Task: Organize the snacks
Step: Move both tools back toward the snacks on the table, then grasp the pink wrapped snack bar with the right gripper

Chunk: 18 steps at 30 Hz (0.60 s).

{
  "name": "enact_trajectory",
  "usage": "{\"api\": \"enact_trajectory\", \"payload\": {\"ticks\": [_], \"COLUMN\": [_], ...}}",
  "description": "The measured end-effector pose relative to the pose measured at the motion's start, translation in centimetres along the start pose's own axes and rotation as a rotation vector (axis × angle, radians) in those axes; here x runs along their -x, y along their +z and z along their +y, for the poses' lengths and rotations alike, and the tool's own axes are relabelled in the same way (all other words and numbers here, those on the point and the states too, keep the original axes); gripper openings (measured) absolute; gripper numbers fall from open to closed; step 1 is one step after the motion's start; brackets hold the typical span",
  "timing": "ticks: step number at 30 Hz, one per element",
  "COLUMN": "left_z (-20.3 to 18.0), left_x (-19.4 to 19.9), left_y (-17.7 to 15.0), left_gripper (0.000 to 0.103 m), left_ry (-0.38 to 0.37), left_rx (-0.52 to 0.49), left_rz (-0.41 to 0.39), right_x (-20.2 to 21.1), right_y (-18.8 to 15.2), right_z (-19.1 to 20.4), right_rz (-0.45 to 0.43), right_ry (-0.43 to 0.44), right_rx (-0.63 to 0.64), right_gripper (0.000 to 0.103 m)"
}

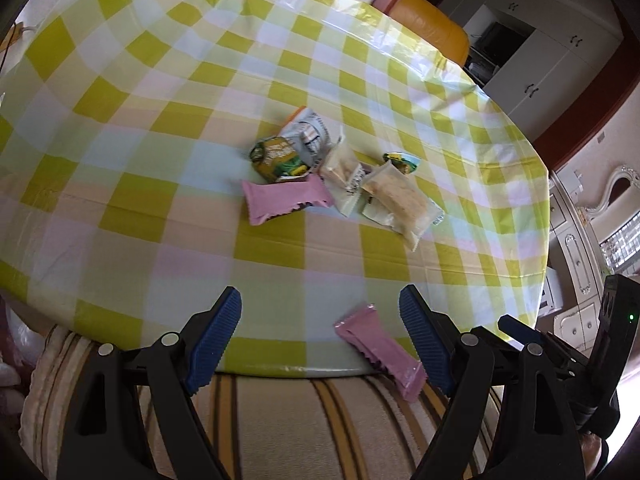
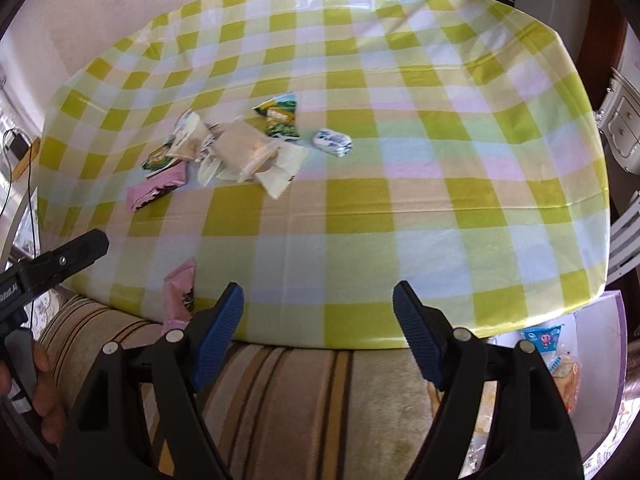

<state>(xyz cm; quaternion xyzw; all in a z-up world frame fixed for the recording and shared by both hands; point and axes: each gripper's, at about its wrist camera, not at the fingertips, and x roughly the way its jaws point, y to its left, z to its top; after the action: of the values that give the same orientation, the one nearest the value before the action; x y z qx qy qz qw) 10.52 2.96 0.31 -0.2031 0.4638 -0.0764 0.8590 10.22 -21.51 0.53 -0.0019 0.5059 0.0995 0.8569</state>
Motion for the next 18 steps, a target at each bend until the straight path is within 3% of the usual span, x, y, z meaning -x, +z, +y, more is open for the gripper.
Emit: {"api": "enact_trajectory", "payload": {"ticks": [9,15,18], "left_z": [1.8,2.1,2.2], "left_x": [0.0,-0.4,-0.9], "left_y": [0.4,1.0,2.0], "left_gripper": [0.079,0.079,0.078], "left_ry": [0.023,0.033,0.055], "left_rx": [0.044,0.048,0.023], "left_rz": [-0.002,-0.005,-0.01], "right_x": [-1.5,-3.6,-4.5], "right_y": [0.0,0.1,0.2], "right_z": [6.4,8.5,9.0], "right_rz": [0.083,0.155,0.178], "right_ry": [0.12,0.131,0.131], "right_rx": [0.188,0.248,0.262], "right_gripper": [0.077,0.077,0.065]}}
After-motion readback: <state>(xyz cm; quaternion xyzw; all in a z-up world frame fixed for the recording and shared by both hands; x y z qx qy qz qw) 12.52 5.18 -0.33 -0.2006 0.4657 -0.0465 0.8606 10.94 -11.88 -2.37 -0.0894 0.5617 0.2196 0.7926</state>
